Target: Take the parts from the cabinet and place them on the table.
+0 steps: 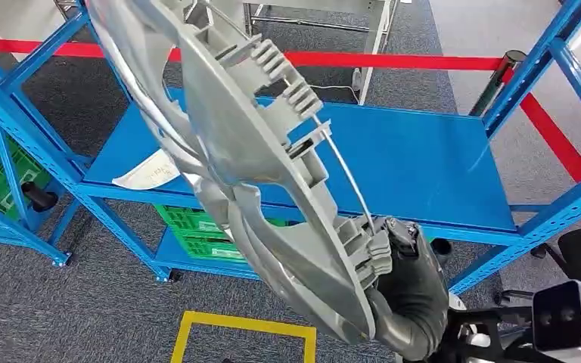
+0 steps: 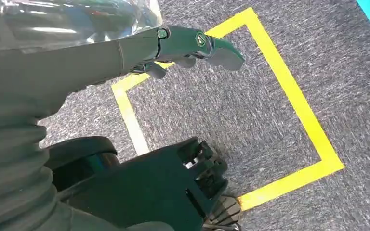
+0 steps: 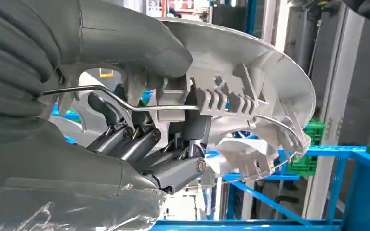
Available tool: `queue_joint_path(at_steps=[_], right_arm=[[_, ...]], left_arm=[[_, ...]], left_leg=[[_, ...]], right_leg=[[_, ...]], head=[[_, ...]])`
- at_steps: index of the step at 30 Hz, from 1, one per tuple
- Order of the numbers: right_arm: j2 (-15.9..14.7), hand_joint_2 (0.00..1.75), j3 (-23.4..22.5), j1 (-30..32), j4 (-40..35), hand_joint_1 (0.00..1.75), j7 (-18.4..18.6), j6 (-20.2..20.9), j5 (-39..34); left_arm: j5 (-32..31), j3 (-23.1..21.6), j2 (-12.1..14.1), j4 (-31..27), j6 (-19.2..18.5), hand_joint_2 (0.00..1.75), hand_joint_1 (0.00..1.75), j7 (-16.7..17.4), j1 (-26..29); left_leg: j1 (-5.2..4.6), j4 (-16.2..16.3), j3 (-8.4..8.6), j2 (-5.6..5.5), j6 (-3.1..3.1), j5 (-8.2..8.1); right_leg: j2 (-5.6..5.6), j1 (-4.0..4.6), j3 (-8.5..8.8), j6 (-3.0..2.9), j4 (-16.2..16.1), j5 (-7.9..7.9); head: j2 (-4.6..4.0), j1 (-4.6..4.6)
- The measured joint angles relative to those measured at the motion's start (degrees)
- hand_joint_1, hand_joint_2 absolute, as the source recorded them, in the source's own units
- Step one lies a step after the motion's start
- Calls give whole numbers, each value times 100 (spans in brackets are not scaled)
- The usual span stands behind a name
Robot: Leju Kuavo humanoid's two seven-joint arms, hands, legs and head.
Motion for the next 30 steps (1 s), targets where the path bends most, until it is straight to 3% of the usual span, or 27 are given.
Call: queue_joint_path(at_steps=[21, 25, 26, 28, 30], right_arm=[[-74, 175, -57, 137, 0, 175, 61, -267, -53], [-85, 175, -77, 151, 0, 175, 118, -328, -52], [-90, 175, -85, 154, -4, 175, 135, -356, -52], [-107, 175, -103, 174, -4, 175, 144, -378, -50], [-118, 175, -107, 191, -4, 175, 146, -404, -50]], left_arm=[[55, 7, 0, 0, -74, 175, 0, 17, -3], [55, 7, 11, 0, -98, 175, 0, -22, -4], [63, 7, 9, 0, -109, 175, 0, -48, -6], [76, 7, 11, 0, -114, 175, 0, -72, -7], [79, 9, 11, 0, -129, 175, 0, -76, -7]], left_leg=[[0, 0, 0, 0, -3, -2], [-24, 24, 1, -4, 56, -17], [11, -68, 40, 6, 76, 19], [65, -159, 105, 24, 94, 55], [85, -150, 104, 29, 93, 52]], right_leg=[[0, 0, 0, -2, 0, -1], [5, -25, 15, 40, -39, 18], [6, -4, 39, 59, -50, 12], [-1, -9, -51, 88, 204, -204], [1, -57, -524, 147, 1158, -661]], head=[[0, 0], [0, -2], [0, -4], [0, 13], [0, 53]])
